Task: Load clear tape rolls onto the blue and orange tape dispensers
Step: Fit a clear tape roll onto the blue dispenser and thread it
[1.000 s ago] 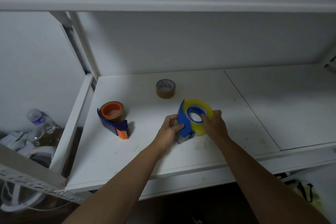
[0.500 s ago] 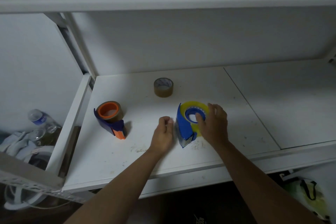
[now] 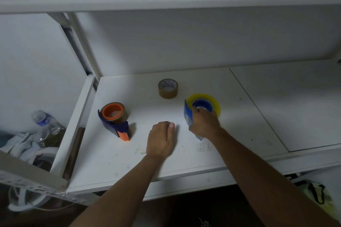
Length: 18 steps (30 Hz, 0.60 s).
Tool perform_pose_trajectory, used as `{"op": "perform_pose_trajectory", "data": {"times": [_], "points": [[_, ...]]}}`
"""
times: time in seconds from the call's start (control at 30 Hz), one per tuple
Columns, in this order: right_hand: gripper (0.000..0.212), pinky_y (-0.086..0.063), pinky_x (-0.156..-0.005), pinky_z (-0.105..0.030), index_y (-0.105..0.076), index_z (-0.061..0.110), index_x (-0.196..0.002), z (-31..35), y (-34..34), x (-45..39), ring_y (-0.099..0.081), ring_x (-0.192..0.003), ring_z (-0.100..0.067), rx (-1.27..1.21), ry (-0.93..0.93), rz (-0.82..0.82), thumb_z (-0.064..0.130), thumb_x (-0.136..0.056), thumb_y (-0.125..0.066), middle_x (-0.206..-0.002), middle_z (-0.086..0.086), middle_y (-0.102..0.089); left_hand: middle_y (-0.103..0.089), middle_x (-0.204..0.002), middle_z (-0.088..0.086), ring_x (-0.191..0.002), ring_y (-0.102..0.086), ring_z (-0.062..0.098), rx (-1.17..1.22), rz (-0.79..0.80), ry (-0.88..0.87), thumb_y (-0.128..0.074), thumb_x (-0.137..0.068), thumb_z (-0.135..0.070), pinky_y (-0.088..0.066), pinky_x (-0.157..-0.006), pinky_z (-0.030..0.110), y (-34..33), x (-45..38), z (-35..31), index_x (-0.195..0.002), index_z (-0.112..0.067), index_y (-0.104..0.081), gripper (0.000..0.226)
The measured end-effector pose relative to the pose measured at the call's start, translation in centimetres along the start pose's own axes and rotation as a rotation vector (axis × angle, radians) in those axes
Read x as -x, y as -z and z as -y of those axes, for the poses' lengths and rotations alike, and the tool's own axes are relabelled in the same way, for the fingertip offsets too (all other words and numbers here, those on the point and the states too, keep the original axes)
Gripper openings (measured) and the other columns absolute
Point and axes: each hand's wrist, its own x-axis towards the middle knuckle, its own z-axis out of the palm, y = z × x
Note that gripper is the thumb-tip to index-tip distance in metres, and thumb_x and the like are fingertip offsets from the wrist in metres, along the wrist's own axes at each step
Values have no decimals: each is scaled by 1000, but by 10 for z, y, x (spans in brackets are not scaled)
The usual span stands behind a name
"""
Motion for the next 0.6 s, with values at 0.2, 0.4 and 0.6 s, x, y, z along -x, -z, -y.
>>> {"op": "perform_pose_trajectory", "data": {"times": [0.2, 0.4, 0.6], "points": [[62, -41, -93, -41, -41, 7, -137, -19, 3, -31, -55, -110, -31, -25, 28, -73, 26, -81, -60, -124, -12, -59, -67, -103, 1, -93, -54, 16, -57, 21, 2, -23, -98, -47, -42, -84, 30, -2, -3, 3, -106, -17, -63, 51], [66, -43, -93, -42, -37, 4, -140, -18, -3, -41, -51, -118, -33, 36, 51, -127, 18, -81, -60, -131, -14, -54, -66, -107, -1, -96, -53, 16, -80, 34, -11, -28, -99, -43, -40, -86, 29, -5, -4, 7, -107, -17, -63, 44], [78, -35, -107, -44, -23, 10, -149, -17, -1, -40, -33, -138, -29, 46, -26, -97, 19, -83, -65, -149, -11, -36, -65, -111, 0, -100, -52, 16, -75, 52, -23, -29, -97, -44, -39, -88, 30, -4, -4, 7, -109, -16, -63, 46]]}}
